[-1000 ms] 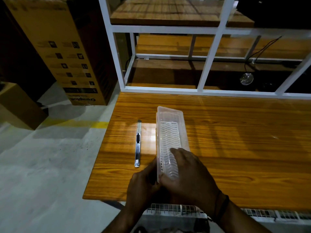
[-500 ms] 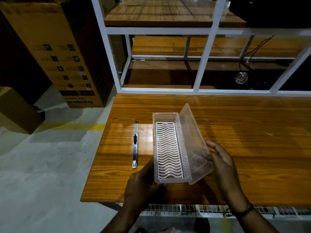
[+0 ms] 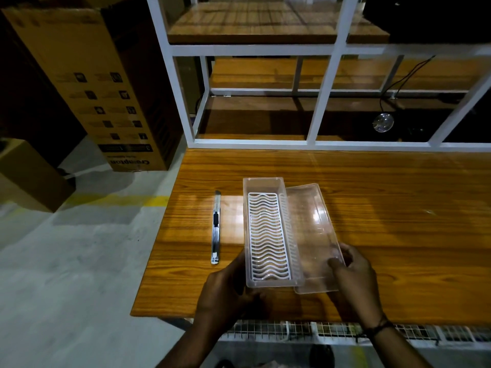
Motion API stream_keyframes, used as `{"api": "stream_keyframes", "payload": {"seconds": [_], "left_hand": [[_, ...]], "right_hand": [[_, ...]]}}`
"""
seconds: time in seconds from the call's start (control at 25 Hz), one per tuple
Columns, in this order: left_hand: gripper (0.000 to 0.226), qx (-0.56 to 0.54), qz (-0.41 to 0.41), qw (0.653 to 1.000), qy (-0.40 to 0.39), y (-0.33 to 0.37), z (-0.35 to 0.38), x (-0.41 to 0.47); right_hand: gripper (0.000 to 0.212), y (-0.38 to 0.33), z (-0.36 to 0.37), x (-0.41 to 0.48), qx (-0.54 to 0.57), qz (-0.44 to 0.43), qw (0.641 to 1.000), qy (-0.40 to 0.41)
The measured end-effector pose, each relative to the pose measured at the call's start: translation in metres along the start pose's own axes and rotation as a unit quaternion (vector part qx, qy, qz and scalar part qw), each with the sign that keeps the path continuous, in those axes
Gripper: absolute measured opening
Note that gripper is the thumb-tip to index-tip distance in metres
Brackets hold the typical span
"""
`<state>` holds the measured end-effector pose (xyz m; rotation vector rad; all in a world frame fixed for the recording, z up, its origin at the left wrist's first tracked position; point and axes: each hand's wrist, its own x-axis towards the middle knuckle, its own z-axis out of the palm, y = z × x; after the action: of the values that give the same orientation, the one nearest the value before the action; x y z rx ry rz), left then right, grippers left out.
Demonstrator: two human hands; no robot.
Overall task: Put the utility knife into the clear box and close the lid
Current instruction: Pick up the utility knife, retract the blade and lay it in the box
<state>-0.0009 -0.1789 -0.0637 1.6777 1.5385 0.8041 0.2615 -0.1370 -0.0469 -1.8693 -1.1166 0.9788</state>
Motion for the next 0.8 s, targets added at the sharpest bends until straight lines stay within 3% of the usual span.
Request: {"api": "stream_keyframes", "payload": {"seconds": [0.12, 0.24, 0.32, 0.44, 0.52, 0.8], "left_hand": [[0.095, -0.001, -0.004, 1.000, -0.015, -0.003, -0.003, -0.002], [0.087, 0.010, -0.010, 1.000, -0.015, -0.004, -0.007, -0.003], [0.073, 0.016, -0.025, 1.000, -0.004, -0.005, -0.013, -0.003], [0.034, 0.022, -0.066, 0.993, 0.093, -0.009, -0.027, 0.004], [0.025, 0.059, -0.101, 0.980, 0.159, -0.014, -0.036, 0.015], [0.056, 0.211, -0.177, 0.938, 0.208, -0.017, -0.034, 0.063]], "right_hand": [[0.031, 0.004, 0.003, 0.003, -0.049, 0.008, 0.999, -0.002], [0.047, 0.023, 0.008, 0.012, -0.109, 0.002, 0.994, 0.004], [0.040, 0.005, 0.010, 0.004, -0.107, -0.019, 0.994, 0.013], [0.032, -0.011, 0.013, 0.001, -0.110, -0.076, 0.991, 0.020], [0.030, -0.016, 0.018, 0.001, -0.100, -0.097, 0.990, 0.013], [0.030, -0.020, 0.032, -0.005, -0.082, -0.155, 0.985, 0.009]]}}
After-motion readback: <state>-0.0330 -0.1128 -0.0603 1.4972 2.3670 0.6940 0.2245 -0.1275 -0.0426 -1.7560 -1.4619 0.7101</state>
